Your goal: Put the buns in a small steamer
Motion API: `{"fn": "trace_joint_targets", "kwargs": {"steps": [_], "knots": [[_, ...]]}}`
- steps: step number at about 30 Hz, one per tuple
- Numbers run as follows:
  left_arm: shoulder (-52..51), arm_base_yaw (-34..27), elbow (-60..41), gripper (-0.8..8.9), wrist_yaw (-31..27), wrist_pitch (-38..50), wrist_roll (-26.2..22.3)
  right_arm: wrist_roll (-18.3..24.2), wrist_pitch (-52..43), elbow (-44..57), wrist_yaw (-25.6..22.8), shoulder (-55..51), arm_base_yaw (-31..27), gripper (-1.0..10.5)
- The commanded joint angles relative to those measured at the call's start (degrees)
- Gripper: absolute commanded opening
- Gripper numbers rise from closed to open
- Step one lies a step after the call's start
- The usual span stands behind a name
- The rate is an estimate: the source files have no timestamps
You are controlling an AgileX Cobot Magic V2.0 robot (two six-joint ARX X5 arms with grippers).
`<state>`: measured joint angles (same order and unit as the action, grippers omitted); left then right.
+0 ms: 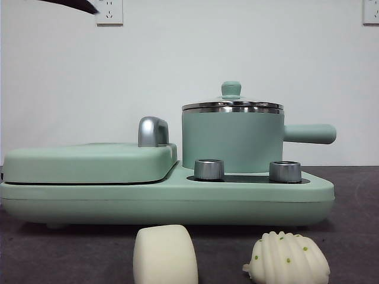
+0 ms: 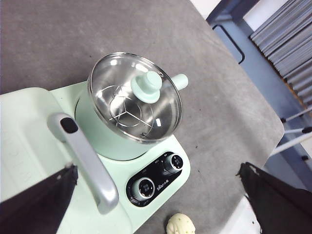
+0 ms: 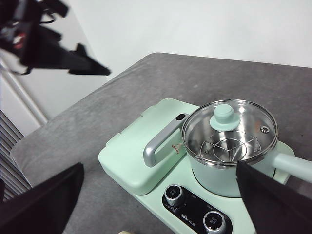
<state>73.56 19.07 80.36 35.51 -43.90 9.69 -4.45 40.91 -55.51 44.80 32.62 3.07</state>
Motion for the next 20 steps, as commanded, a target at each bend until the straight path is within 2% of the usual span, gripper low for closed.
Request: {"fn": "trace_joint_targets", "kwargs": {"steps": [1, 6, 10, 15, 20], "knots": [[5.99, 1.29, 5.84, 5.58, -1.11, -1.68, -0.20, 0.39, -0.61, -0.85, 0.00, 0.24, 0.17, 5.0], [15.67, 4.09, 13.92, 5.58, -5.07, -3.30, -0.46, 0.42, -0.59, -0.85, -0.04, 0.24, 0.17, 5.0], [21.92, 6.36, 19.30, 5.58, -5.84, -4.37, -0.42, 0.42, -0.59, -0.85, -0.04, 0.24, 0.17, 5.0], [30.84, 9.25, 29.90, 5.58, -6.62, -11.06, -2.14, 0.42, -0.61, -0.85, -0.04, 0.24, 0.17, 5.0], [39.32, 12.48, 42.93, 5.58, -12.13, -18.84, -3.28, 0.46, -0.63, -0.85, -0.11, 0.26, 0.17, 5.0]]}}
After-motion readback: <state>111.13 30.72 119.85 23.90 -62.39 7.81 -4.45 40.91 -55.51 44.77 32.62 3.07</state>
